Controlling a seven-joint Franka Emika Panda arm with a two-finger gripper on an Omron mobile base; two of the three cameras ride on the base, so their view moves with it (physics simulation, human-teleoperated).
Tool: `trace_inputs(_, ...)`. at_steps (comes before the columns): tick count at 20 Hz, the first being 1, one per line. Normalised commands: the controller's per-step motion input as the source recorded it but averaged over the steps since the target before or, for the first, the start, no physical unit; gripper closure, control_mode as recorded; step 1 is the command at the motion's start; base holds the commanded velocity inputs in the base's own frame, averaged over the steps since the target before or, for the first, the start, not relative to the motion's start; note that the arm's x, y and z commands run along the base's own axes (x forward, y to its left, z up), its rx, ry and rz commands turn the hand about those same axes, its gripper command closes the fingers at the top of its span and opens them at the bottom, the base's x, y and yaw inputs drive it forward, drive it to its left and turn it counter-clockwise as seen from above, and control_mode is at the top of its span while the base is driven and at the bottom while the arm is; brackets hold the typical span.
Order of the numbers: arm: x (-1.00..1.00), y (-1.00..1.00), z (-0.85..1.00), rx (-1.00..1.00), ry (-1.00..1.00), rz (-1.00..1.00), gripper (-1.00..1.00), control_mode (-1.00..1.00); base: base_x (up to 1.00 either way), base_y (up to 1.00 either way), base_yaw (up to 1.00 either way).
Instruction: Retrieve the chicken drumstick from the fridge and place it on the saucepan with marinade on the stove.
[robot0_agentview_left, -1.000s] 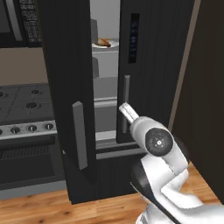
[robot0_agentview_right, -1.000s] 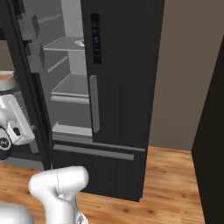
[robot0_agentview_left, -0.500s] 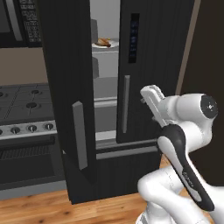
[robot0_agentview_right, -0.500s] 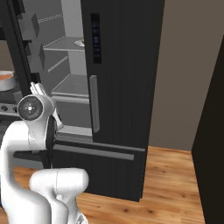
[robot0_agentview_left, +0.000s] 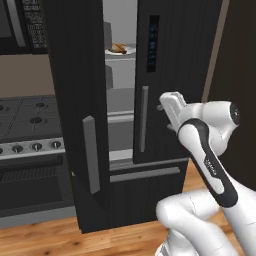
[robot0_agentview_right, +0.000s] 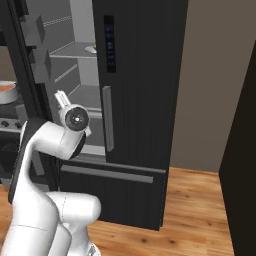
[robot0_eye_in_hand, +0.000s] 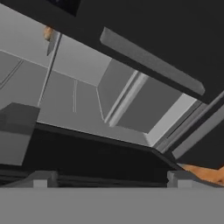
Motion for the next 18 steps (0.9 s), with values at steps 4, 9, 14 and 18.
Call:
trace_inputs(4,0.93,0.36,0.01,0.0,0.0,0.14,-1.0,-1.0,0.0,0.0,0.0)
trace_inputs(9,0.83,0.53,0.08,0.01,0.08,0.19,-1.0,-1.0,0.0,0.0,0.0)
trace_inputs(14,0.54,0.72,0.1,0.0,0.21,0.3,-1.0,-1.0,0.0,0.0,0.0)
trace_inputs(18,0.24,0.81,0.05,0.0,0.28,0.44,-1.0,-1.0,0.0,0.0,0.0)
